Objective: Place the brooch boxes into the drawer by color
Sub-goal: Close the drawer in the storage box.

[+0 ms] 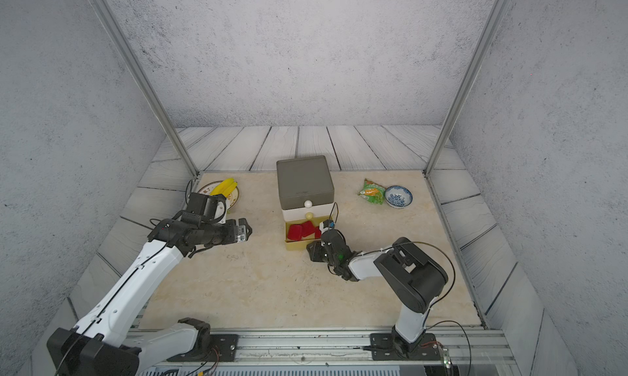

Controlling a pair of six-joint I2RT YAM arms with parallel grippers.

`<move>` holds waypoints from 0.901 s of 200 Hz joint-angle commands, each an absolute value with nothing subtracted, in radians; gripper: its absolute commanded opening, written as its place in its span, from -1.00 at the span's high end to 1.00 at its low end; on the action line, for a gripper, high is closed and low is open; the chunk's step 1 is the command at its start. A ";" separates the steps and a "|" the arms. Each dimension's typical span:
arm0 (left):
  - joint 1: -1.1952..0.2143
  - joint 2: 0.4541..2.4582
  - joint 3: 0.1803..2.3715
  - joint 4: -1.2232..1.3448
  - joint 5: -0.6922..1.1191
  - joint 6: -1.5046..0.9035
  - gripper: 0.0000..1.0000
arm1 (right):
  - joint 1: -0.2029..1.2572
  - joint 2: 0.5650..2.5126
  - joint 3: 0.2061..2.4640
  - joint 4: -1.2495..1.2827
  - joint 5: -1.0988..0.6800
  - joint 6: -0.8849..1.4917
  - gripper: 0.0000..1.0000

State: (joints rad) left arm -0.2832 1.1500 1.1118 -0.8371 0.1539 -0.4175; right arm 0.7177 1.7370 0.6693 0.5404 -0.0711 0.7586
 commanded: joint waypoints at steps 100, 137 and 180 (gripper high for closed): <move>-0.256 1.168 1.150 -0.877 0.153 -0.387 -0.97 | 0.616 1.884 0.871 0.586 -0.118 0.652 0.53; -0.255 1.184 1.198 -0.953 0.149 -0.369 -0.97 | 0.617 1.935 0.882 0.682 -0.139 0.670 0.38; -0.252 1.155 1.192 -0.959 0.128 -0.354 -0.97 | 0.617 1.865 0.774 0.783 -0.120 0.714 -0.05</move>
